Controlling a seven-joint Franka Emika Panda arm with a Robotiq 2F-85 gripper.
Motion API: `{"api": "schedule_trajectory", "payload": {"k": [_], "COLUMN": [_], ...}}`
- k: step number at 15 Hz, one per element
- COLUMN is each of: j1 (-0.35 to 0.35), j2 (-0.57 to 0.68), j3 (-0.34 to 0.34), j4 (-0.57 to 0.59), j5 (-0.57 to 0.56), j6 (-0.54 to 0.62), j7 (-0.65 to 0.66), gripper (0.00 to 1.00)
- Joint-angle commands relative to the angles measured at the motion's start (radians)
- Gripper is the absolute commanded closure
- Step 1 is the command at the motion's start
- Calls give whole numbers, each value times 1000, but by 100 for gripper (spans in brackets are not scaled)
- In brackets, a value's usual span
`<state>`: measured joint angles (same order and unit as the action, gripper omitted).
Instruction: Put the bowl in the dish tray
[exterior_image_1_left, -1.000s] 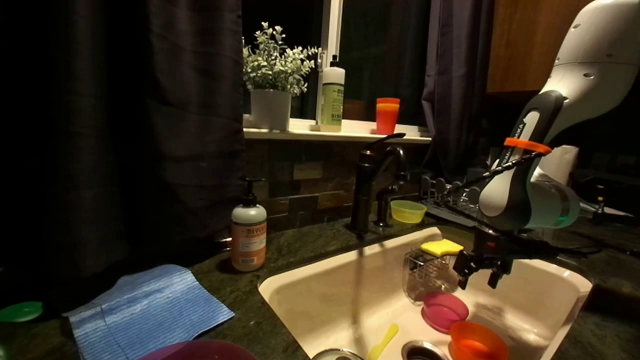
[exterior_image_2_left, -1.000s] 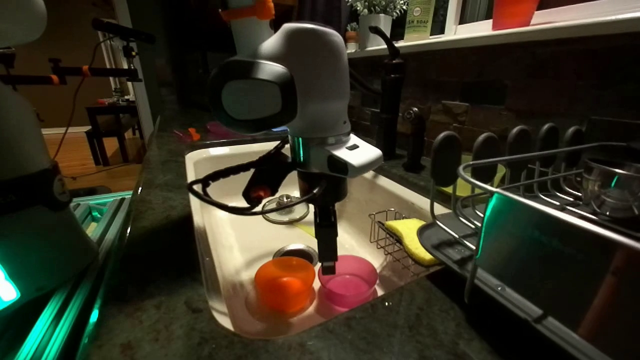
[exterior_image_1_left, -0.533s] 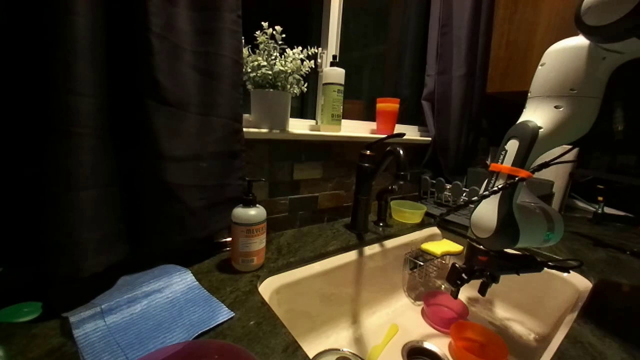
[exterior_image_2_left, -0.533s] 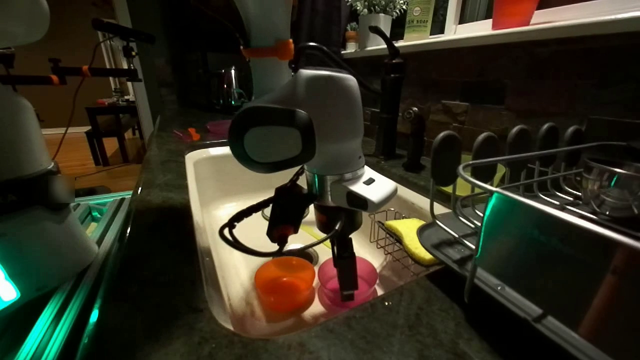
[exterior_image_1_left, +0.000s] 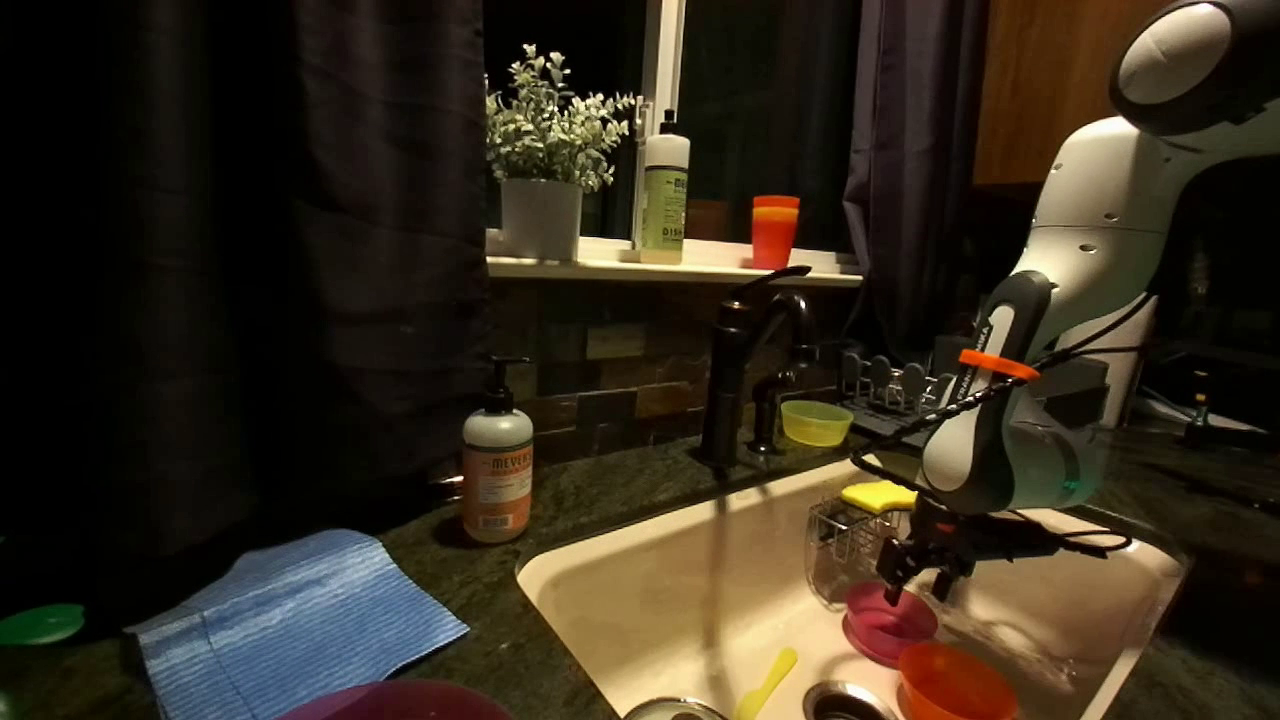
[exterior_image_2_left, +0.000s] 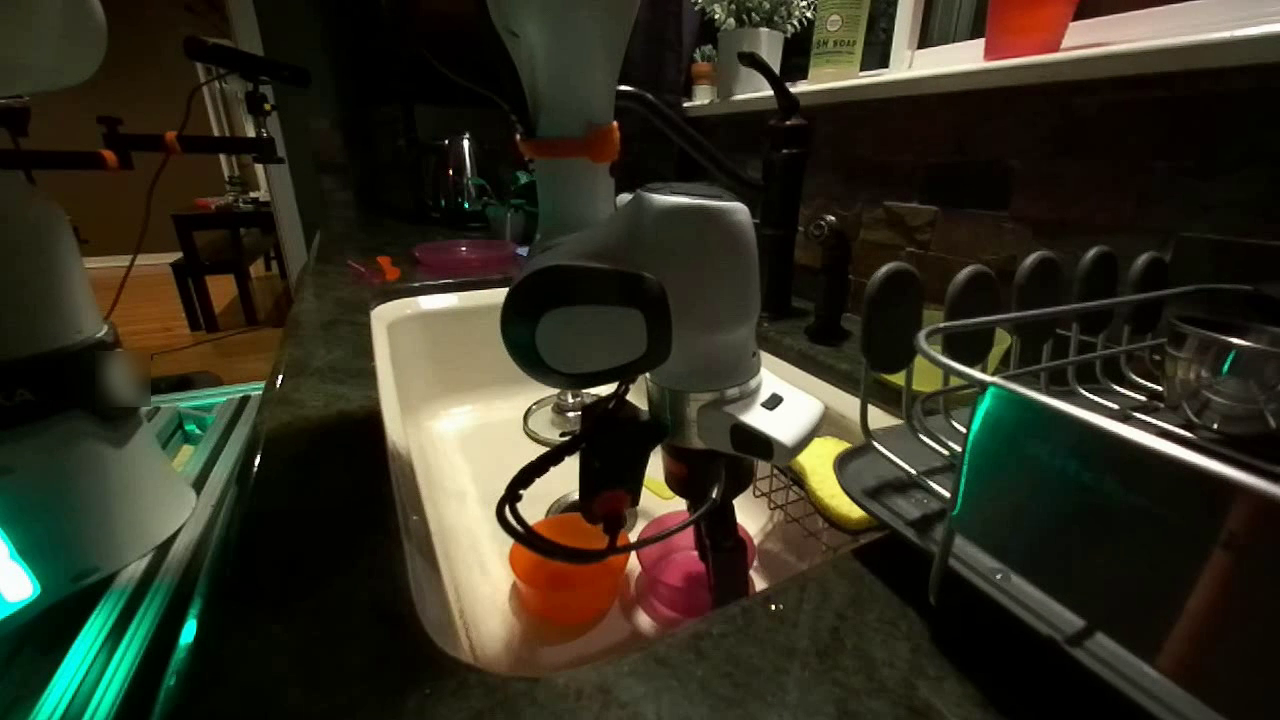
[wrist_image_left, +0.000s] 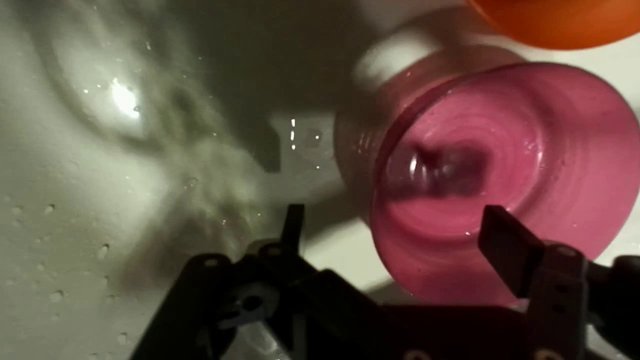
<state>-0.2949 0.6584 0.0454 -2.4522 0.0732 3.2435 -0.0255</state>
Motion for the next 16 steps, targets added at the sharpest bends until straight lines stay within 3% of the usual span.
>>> {"api": "schedule_trajectory", "payload": {"k": [1,7,9,16], "j1": [-45,-59,-61,-142], "j2": [45,54,44,-50], "j3": [44,57,53,126], "j4": [35,50,47,22], "j5": [-27,-28,-27,-14], "j6": [24,5,-5,-169], "j7": [6,8,8,-9], "gripper": [42,89,100,99]}}
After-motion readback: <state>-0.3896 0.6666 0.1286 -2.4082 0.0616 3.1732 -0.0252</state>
